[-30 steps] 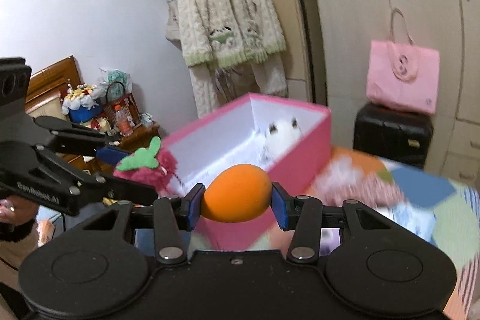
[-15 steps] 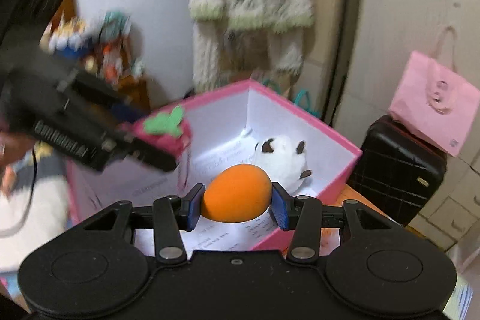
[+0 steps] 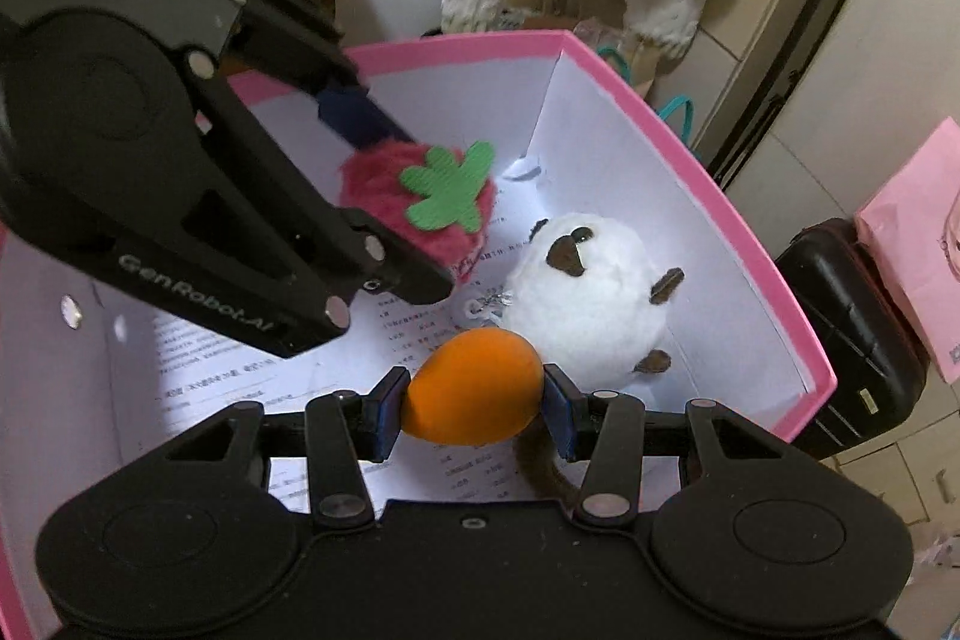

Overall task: Organize soft objects
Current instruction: 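Release the strawberry and sponge into the pink box with both grippers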

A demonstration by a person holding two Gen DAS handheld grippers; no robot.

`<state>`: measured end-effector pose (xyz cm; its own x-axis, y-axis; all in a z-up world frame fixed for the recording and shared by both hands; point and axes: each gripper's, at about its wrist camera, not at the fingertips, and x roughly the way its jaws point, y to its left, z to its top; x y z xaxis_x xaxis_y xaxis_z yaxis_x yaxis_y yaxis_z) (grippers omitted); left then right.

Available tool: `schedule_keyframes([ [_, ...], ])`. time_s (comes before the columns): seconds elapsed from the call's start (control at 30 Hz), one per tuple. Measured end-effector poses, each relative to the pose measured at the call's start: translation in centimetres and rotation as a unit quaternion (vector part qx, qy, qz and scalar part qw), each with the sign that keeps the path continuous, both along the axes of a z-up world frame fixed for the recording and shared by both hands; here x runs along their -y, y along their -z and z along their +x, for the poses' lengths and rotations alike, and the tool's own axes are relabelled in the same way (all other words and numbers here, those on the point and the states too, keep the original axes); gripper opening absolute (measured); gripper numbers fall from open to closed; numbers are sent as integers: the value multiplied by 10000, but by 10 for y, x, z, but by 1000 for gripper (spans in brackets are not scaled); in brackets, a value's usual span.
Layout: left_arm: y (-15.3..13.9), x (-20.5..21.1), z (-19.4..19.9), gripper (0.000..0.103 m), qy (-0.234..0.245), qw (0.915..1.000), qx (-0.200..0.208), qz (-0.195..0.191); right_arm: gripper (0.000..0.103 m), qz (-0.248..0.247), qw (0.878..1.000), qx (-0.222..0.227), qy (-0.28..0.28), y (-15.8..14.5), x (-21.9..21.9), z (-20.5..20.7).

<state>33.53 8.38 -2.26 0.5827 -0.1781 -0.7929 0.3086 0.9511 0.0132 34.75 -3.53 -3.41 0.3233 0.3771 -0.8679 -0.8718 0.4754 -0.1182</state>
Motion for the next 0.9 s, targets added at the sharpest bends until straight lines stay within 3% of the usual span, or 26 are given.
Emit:
schedule_keyframes([
  [0.1,-3,2,1,55,-67,9997,210,131,54,3,10000,45,42,0,-2,0],
  [0.2,-9,0,-5,68,-63,9989,435,158,57,183,9997,124,138,-5,5,-6],
  [0.3,-16,-4,-14,80,-122,9980,602,113,65,674,9969,209,355,-20,21,-13],
  [0.43,-27,-12,-34,83,-126,9975,701,18,65,1189,9901,163,725,-37,53,-26],
  [0.67,-41,-21,-72,83,12,9988,376,-327,66,1511,9821,252,1094,-59,95,-61],
  [0.9,-64,-5,-118,86,209,9977,639,-122,66,1612,9796,375,1144,-77,122,-105],
])
